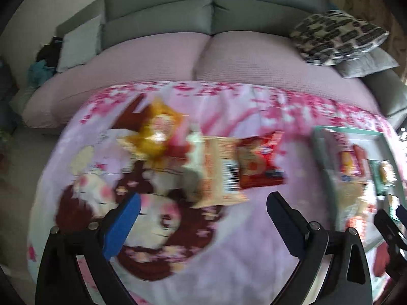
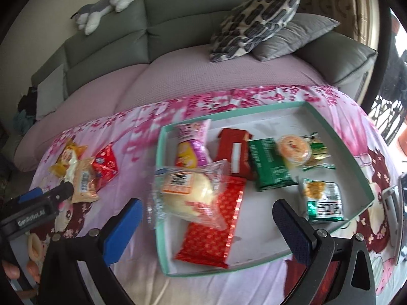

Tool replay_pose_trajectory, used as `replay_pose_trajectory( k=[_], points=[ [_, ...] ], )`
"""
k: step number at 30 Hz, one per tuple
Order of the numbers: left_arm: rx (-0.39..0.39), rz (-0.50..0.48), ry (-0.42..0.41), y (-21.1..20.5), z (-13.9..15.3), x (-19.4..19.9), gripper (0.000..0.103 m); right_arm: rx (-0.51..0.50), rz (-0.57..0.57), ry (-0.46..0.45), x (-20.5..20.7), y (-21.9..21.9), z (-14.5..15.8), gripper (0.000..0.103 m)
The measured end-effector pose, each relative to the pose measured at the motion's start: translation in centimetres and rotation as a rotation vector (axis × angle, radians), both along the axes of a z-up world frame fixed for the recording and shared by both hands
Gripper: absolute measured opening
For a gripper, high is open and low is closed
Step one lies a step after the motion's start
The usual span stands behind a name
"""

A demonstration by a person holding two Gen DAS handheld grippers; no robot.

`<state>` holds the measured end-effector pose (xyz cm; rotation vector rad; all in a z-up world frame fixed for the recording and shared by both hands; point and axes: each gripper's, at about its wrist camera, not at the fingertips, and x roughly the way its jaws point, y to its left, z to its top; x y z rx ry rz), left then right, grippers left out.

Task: Organize snacks
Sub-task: 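Move both open tools from the tray back to the snack pile, then grasp the red triangular pack with the right tool while the left tool grasps the cream printed pack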

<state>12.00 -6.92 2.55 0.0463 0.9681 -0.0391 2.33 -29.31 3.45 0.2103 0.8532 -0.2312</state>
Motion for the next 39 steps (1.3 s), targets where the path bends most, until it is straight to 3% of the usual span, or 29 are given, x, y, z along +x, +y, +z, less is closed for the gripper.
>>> replay_pose_trajectory(
  k=[5, 10, 16, 22, 33, 35, 39],
  points=[
    [-0.024, 0.086, 0.0, 3.8, 0.0, 0.6, 0.099, 0.057, 0.079, -0.012, 0.5, 2.8, -0.3, 0.103],
    [-0.05, 0.18, -0.014, 6.7, -0.1, 1.1, 0.099, 0.042, 0.132, -0.014, 0.9, 5.1, -0.7, 0.103],
    [-0.099, 0.183, -0.013, 8.3, -0.7, 1.8, 0.099, 0.02, 0.174, -0.012, 1.7, 7.4, -1.3, 0.103],
    [-0.175, 0.183, -0.007, 9.3, -1.2, 2.7, 0.099, 0.065, 0.214, -0.027, 3.3, 9.0, -1.3, 0.102],
    [-0.353, 0.179, 0.023, 9.7, -3.6, 5.5, 0.098, 0.078, 0.287, -0.02, 7.9, 11.9, -3.0, 0.087],
    [-0.419, 0.113, 0.001, 9.7, -3.8, 6.0, 0.088, 0.077, 0.292, -0.011, 8.6, 12.0, -3.6, 0.078],
    [-0.448, 0.081, 0.027, 8.9, -4.7, 7.0, 0.077, 0.104, 0.287, 0.001, 10.2, 11.7, -4.7, 0.074]
  ],
)
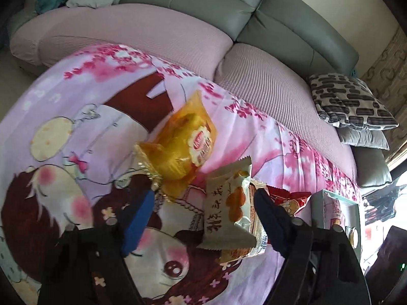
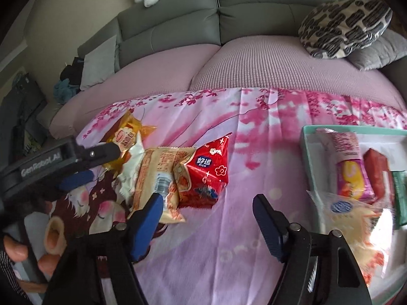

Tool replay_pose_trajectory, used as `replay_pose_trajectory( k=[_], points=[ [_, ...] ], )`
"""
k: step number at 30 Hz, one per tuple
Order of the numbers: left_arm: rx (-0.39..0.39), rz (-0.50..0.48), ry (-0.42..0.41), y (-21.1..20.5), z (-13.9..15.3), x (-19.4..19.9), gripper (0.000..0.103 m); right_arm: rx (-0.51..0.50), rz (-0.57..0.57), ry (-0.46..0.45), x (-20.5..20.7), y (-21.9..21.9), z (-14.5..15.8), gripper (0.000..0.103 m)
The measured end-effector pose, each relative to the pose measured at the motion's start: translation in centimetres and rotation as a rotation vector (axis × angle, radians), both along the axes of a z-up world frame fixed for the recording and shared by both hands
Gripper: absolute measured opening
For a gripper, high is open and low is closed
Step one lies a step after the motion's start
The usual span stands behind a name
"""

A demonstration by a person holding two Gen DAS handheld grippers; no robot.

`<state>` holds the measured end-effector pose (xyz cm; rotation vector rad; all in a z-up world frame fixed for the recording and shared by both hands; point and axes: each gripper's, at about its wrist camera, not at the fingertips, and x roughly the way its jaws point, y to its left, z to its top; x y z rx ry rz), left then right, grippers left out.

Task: Organize snacks
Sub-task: 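Grasp the red triangular pack with the right tool while the left tool grasps the cream printed pack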

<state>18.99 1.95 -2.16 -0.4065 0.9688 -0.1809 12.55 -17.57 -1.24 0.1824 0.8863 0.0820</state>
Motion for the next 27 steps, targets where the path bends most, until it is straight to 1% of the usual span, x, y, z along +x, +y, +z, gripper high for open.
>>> replay_pose_trajectory(
  k=[1, 2, 4, 6, 8, 10, 11, 13, 14, 18, 19, 20, 21, 22, 23, 27],
  points=[
    [-0.008, -0.008, 0.0, -0.1, -0.1, 0.1, 0.072, 0.015, 0.001, 0.005, 0.5, -0.1, -0.3, 0.07],
    [-0.03, -0.018, 0.003, -0.3, -0.5, 0.4, 0.07, 0.024, -0.001, 0.009, 0.9, -0.1, -0.5, 0.067],
    [-0.071, -0.031, 0.014, -0.5, -1.1, 0.8, 0.069, 0.039, -0.009, 0.015, 1.6, -0.2, -1.0, 0.064],
    [-0.102, -0.042, 0.038, -0.9, -2.0, 1.3, 0.067, 0.06, -0.008, 0.024, 2.2, -0.3, -1.5, 0.063],
    [-0.123, -0.041, 0.066, -1.3, -2.9, 1.7, 0.062, 0.089, -0.003, 0.022, 2.7, -0.3, -1.9, 0.06],
    [-0.159, -0.04, 0.07, -1.3, -3.3, 1.9, 0.06, 0.104, 0.001, 0.021, 3.0, -0.3, -2.1, 0.059],
    [-0.177, -0.038, 0.069, -1.3, -3.4, 1.9, 0.055, 0.107, 0.002, 0.02, 3.2, -0.3, -2.2, 0.057],
    [-0.208, -0.034, 0.071, -1.2, -3.7, 2.0, 0.049, 0.098, 0.001, 0.017, 3.6, -0.1, -2.3, 0.057],
    [-0.216, -0.029, 0.072, -1.1, -3.8, 2.0, 0.049, 0.096, 0.0, 0.014, 3.7, 0.0, -2.3, 0.057],
    [-0.208, -0.025, 0.068, -1.3, -3.7, 1.9, 0.047, 0.101, -0.007, 0.008, 4.3, 0.1, -2.3, 0.056],
    [-0.205, -0.022, 0.067, -1.3, -3.6, 1.9, 0.047, 0.103, -0.009, 0.007, 4.4, 0.1, -2.4, 0.054],
    [-0.198, -0.021, 0.065, -1.4, -3.5, 1.9, 0.047, 0.101, -0.01, 0.002, 4.4, 0.1, -2.3, 0.048],
    [-0.192, -0.02, 0.064, -1.4, -3.3, 1.8, 0.046, 0.093, -0.013, -0.002, 4.2, -0.1, -2.2, 0.047],
    [-0.187, -0.021, 0.065, -1.4, -3.2, 1.7, 0.041, 0.089, -0.01, -0.003, 4.2, -0.1, -2.1, 0.046],
    [-0.178, -0.019, 0.062, -1.4, -2.9, 1.6, 0.04, 0.092, -0.008, -0.003, 4.1, -0.2, -2.1, 0.045],
    [-0.15, -0.018, 0.062, -1.7, -2.6, 1.5, 0.039, 0.086, -0.009, -0.011, 3.5, -0.4, -1.7, 0.041]
  ],
)
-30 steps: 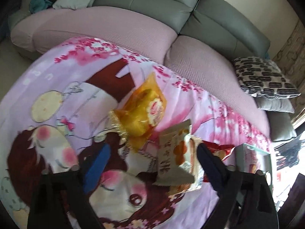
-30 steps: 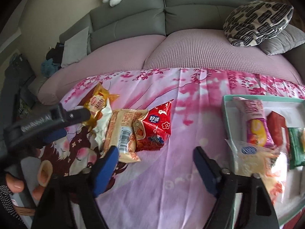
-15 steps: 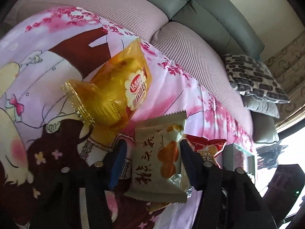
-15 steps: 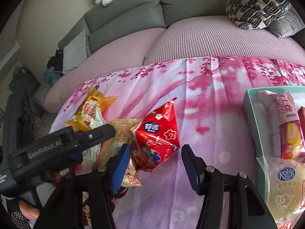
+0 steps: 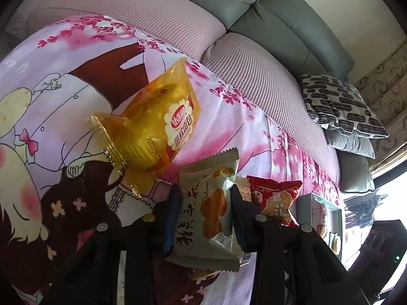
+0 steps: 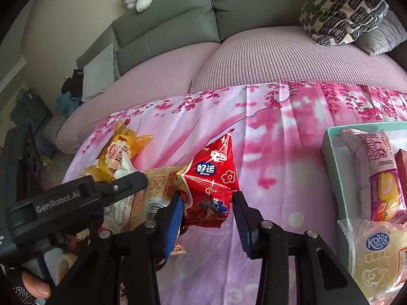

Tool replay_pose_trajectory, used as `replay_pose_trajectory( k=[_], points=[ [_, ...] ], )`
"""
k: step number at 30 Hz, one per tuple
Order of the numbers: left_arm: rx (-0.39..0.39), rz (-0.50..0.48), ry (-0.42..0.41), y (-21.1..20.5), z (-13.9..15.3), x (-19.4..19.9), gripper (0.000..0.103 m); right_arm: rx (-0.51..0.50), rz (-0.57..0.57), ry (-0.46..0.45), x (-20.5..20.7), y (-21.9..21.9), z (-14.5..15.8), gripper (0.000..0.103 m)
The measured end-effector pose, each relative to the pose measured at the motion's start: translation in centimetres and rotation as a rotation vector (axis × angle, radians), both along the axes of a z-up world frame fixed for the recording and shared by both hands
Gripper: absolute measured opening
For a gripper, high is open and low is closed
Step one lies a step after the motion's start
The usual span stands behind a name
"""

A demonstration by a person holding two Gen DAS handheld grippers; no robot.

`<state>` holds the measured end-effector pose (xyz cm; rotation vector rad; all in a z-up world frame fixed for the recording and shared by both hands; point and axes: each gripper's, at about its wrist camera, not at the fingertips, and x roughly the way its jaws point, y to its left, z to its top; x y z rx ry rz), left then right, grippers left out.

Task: Organize snacks
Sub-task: 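Grasp the red triangular pack with the right tool while the left tool grasps the cream printed pack, then lift and carry the red triangular pack and cream pack over the tray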

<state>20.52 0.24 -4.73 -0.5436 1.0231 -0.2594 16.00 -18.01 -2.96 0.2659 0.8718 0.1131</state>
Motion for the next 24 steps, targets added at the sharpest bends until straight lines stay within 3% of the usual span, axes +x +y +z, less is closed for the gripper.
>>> replay_pose_trajectory(
  k=[14, 24],
  points=[
    [0.076, 0.021, -0.001, 0.2, 1.4, -1.4, 0.022, -0.022, -0.001, -0.013, -3.3, -0.7, 1.4, 0.04],
    [0.082, 0.02, -0.009, 0.0, 2.5, -3.5, 0.022, -0.016, -0.005, 0.002, -5.7, -1.2, 2.1, 0.04]
  ],
)
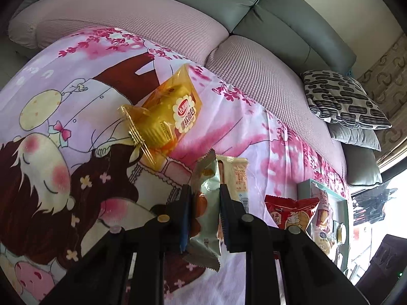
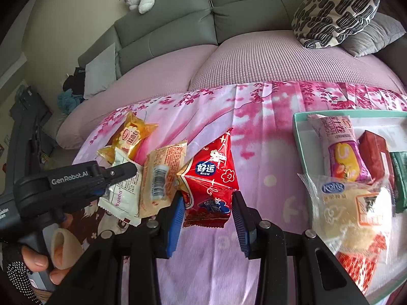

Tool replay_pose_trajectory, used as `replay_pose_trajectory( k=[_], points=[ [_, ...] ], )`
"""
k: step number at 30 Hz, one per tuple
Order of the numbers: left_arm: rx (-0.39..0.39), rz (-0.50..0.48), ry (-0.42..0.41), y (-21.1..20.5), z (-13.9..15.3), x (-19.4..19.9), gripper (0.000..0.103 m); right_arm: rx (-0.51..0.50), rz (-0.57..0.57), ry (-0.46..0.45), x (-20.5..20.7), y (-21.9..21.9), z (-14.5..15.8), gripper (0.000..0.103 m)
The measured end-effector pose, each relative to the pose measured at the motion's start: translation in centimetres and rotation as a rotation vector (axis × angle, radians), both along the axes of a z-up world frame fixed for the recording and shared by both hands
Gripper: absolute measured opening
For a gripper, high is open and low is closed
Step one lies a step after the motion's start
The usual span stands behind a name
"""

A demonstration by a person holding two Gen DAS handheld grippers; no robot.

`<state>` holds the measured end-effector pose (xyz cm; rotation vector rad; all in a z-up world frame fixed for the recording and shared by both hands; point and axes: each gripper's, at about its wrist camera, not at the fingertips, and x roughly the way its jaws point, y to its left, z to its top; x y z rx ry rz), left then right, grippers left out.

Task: Organize snacks
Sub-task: 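Lift and carry the red triangular pack and cream pack over the tray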

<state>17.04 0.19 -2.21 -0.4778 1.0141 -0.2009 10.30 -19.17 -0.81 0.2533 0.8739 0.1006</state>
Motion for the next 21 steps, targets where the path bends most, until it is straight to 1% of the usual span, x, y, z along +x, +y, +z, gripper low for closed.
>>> replay_pose_trajectory(
  k=[9, 14, 21],
  points=[
    [0.022, -0.028, -0.027, -1.3, 1.5, -1.8, 0.022, 0.014, -0.02, -0.017, -2.6, -1.2, 1.4, 0.04],
    [0.036, -0.056, -0.067, -2.5, 3.1, -2.4, 0.022, 0.033, -0.05, -0.04, -4.0, -2.7, 2.7, 0.04],
    [0.044, -0.1, -0.129, -4.3, 5.2, -3.1, 0.022, 0.043, -0.116, -0.099, -5.2, -5.6, 4.9, 0.04]
  ],
)
